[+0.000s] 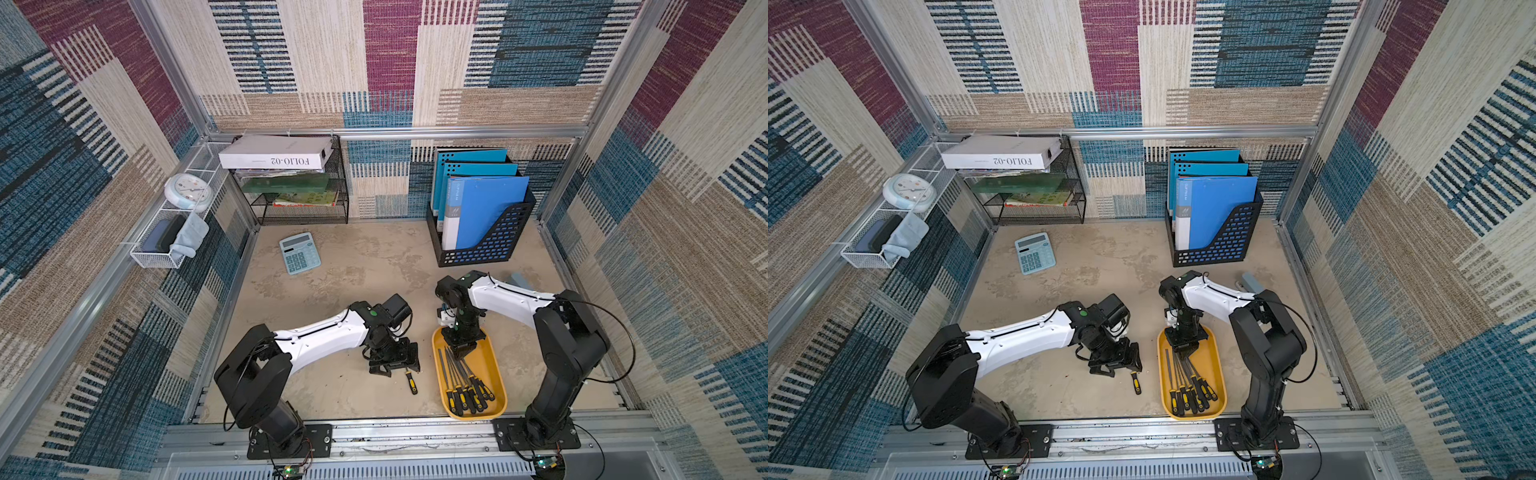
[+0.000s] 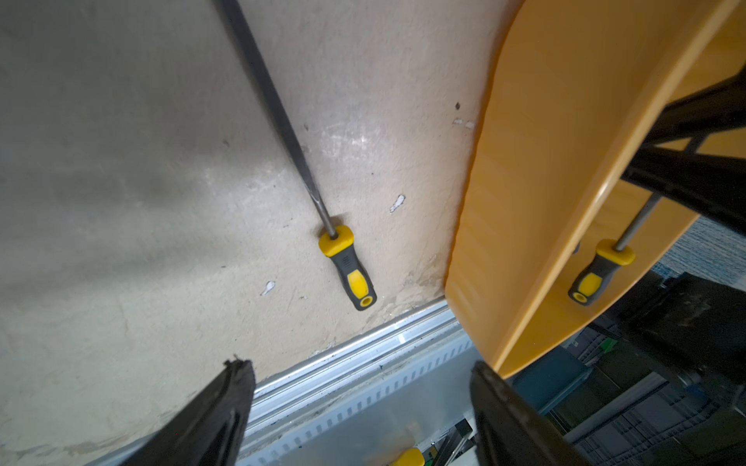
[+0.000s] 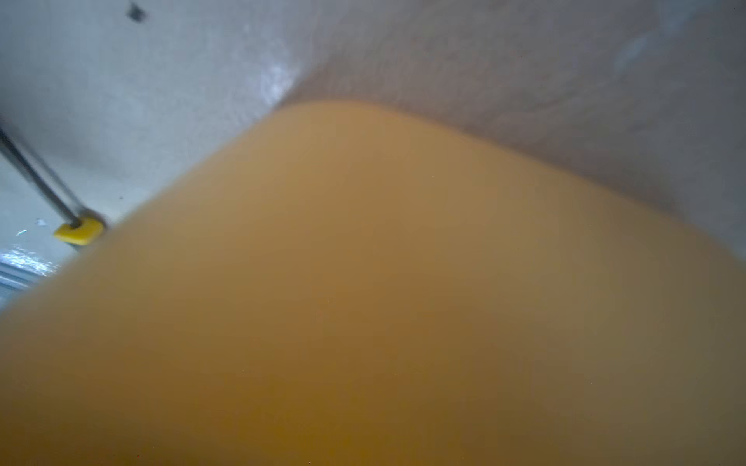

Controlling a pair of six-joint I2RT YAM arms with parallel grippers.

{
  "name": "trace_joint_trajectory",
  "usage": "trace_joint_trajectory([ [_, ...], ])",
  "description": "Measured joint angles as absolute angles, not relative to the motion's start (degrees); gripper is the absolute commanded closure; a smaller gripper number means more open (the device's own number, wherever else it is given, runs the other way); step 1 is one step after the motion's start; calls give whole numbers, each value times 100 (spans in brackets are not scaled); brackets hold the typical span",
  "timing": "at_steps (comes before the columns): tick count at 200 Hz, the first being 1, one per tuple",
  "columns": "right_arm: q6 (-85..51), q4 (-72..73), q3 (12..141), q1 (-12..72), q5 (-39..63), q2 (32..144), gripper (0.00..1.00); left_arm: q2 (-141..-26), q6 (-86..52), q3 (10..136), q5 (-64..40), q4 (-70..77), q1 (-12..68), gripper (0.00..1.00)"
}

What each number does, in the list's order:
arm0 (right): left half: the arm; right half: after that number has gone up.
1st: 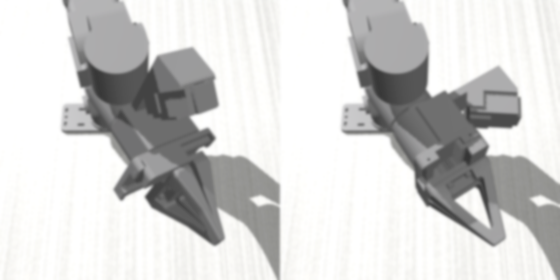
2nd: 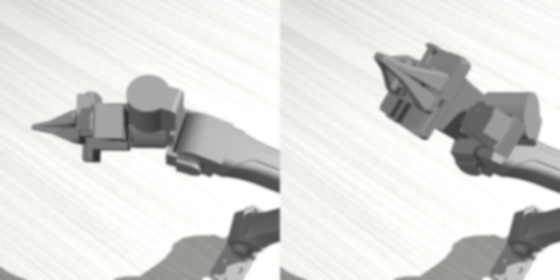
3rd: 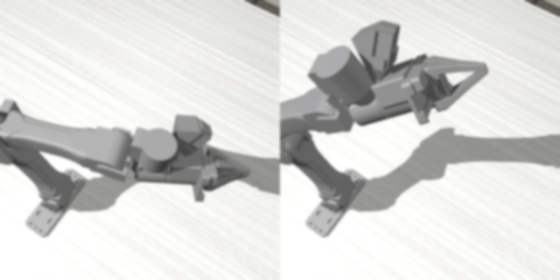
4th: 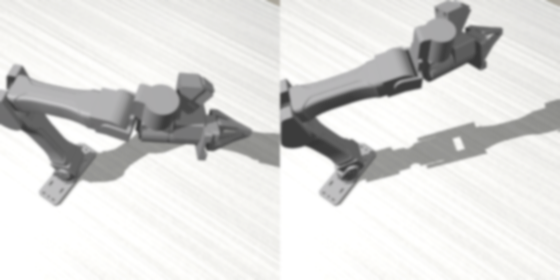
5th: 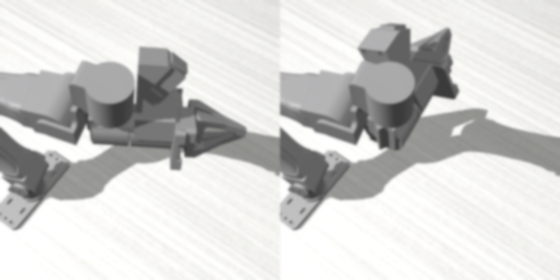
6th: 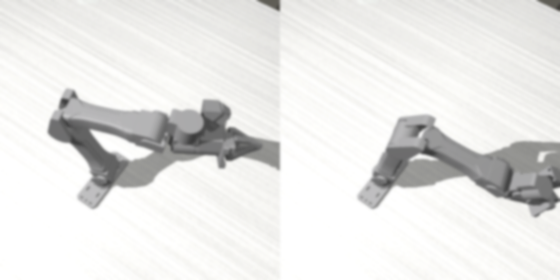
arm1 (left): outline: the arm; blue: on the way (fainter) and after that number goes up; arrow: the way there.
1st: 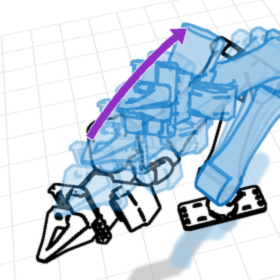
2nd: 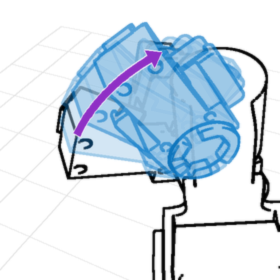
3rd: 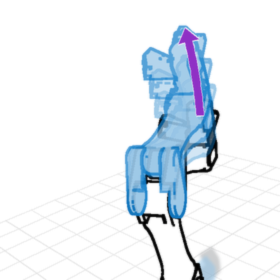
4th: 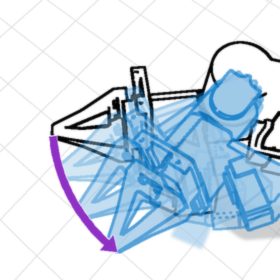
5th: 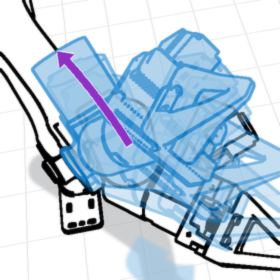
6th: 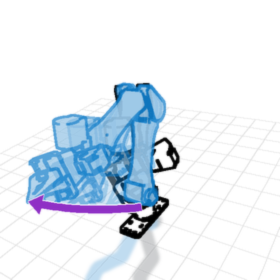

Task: Put the file tool into the storage box
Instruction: Move the storage box to the center of the board.

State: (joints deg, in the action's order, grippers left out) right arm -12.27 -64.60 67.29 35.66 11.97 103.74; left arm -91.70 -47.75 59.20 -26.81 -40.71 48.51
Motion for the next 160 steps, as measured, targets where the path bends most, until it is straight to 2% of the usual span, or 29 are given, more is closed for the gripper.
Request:
trace_joint_trajectory([
  [61,-1245,-6490,6845,3647,952,10580,100,-9247,-4779,5920,-2696,-3944,4858,14],
  [128,-1341,-6331,6742,3645,1586,10173,100,-9295,-4792,5920,-2718,-3870,4858,14],
  [160,-1566,-6198,6893,3531,1573,10204,100,-9295,-4799,5922,-2724,-3830,4858,14],
])
